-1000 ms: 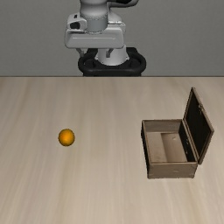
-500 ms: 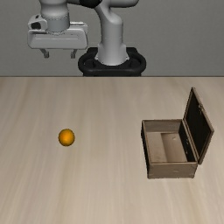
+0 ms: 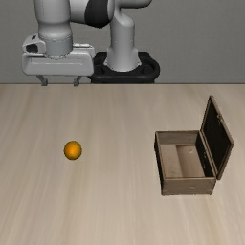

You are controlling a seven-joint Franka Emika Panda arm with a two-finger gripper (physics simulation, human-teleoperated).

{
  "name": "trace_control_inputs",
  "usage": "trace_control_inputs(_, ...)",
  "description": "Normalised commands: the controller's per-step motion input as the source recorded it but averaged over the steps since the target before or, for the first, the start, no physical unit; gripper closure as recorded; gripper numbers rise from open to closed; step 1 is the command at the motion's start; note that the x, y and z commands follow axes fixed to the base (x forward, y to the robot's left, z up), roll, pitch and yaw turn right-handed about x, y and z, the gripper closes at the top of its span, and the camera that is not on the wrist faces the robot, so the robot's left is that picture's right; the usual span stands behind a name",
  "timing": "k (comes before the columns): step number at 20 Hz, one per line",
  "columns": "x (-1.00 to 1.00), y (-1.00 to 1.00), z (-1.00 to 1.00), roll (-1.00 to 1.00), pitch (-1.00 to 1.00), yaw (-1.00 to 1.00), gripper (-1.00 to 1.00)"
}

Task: Pick up the orange and put it in the box

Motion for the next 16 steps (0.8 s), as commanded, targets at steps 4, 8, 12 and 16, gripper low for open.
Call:
trace_control_inputs(4,1.0,0.0,0.0,0.0,0.0,0.0,-1.0)
trace_control_inputs(8,0.0,0.5,-0.5,0.0,0.0,0.0,-1.0)
trace_control_inputs(12,0.0,0.0,-1.0,0.0,0.0,0.0,-1.0)
trace_control_inputs(16,0.0,0.0,-1.0,0.0,0.0,0.0,-1.0)
